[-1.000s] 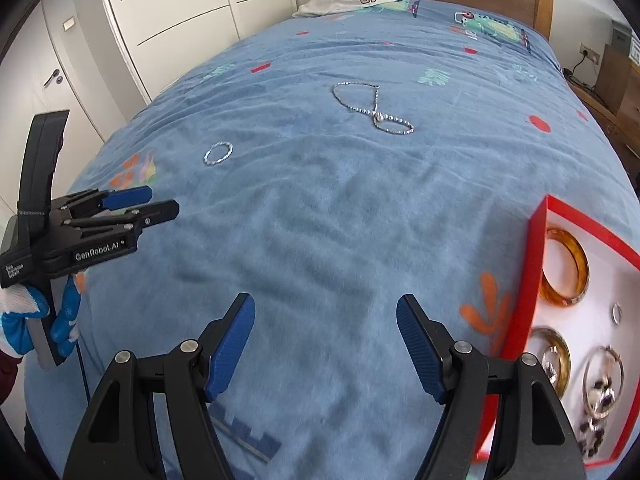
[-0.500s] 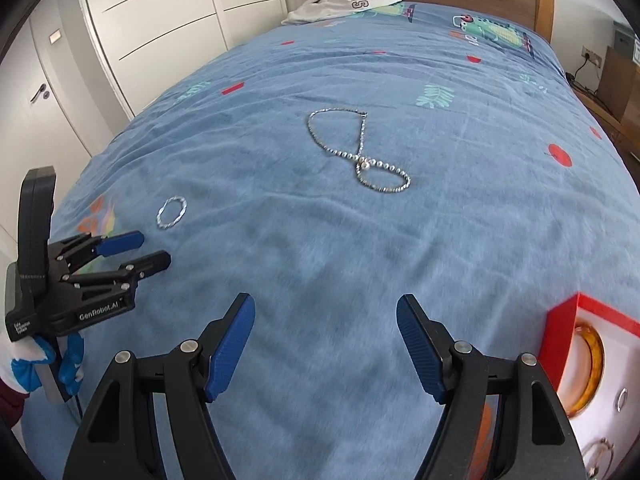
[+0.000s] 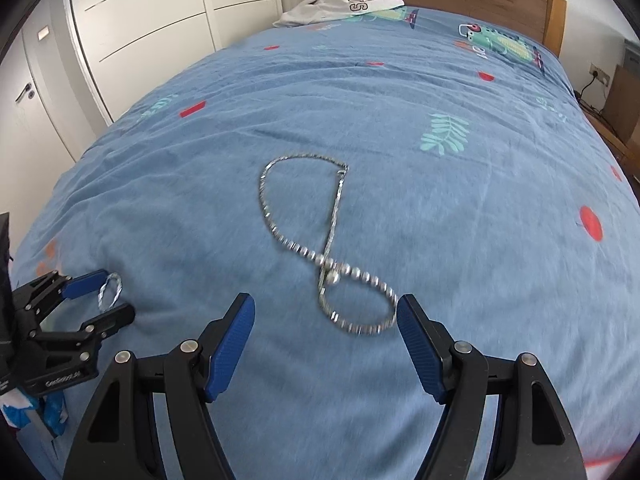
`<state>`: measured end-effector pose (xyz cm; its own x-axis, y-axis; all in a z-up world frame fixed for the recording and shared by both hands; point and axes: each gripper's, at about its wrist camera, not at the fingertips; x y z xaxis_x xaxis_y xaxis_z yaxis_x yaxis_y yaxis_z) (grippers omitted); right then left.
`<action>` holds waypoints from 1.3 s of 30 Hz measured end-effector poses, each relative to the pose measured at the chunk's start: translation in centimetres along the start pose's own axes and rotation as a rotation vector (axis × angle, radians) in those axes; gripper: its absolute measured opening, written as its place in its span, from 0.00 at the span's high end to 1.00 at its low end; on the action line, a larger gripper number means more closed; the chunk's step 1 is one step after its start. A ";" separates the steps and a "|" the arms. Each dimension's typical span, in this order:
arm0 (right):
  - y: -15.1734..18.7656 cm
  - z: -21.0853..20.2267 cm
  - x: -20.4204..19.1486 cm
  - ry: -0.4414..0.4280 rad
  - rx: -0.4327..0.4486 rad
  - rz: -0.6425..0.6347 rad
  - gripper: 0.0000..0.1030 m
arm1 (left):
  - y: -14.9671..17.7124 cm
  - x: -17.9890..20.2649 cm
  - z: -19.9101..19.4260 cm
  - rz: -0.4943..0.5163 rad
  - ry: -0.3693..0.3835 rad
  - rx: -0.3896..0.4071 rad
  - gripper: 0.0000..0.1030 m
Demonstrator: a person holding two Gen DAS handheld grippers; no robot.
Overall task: Organize jewelry
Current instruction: 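Grasp the twisted silver ring with the left tool while the right tool grasps the pearl necklace, then carry the twisted ring and pearl necklace over the red box with both tools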
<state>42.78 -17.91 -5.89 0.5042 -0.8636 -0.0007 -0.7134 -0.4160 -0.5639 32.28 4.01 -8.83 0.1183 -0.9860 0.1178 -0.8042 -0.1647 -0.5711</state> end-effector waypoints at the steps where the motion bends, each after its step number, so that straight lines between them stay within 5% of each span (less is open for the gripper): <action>1: -0.3 0.4 0.2 0.001 -0.002 0.000 0.30 | -0.1 0.0 0.1 -0.001 0.003 0.004 0.43; 5: -1.1 2.4 0.7 0.002 -0.021 0.004 0.32 | 0.1 0.0 -0.1 0.019 -0.001 0.023 0.60; 7: -1.3 2.9 0.8 0.005 -0.030 -0.001 0.41 | 0.1 0.0 -0.2 0.026 -0.002 0.027 0.62; 10: -1.2 2.9 0.9 0.004 -0.039 0.002 0.63 | 0.3 0.1 -0.4 0.036 -0.003 0.031 0.63; 12: -0.9 2.6 0.7 -0.003 -0.051 0.009 0.91 | 0.5 0.2 -0.6 0.033 0.005 0.032 0.63; 18: 1.6 0.1 -0.8 -0.037 -0.073 0.031 0.93 | 1.6 0.4 -2.9 0.012 0.032 0.035 0.63; 27: 5.6 -8.0 -2.2 -0.047 0.020 0.076 0.93 | 2.3 2.8 -8.3 0.025 0.074 0.066 0.63; 39: 8.7 -23.5 2.5 0.069 0.193 0.156 0.93 | 2.5 14.7 -16.0 0.125 0.269 0.107 0.63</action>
<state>26.39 -30.39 8.63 0.3561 -0.9333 -0.0472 -0.6706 -0.2201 -0.7084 22.68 -10.42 4.43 -0.1474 -0.9587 0.2434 -0.7354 -0.0583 -0.6751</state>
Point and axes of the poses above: each gripper's, at about its wrist camera, not at the fingertips, and z roughly the way its jaws point, x to its right, y to its underside, and after that the axes turned 7 degrees about -z, right-handed
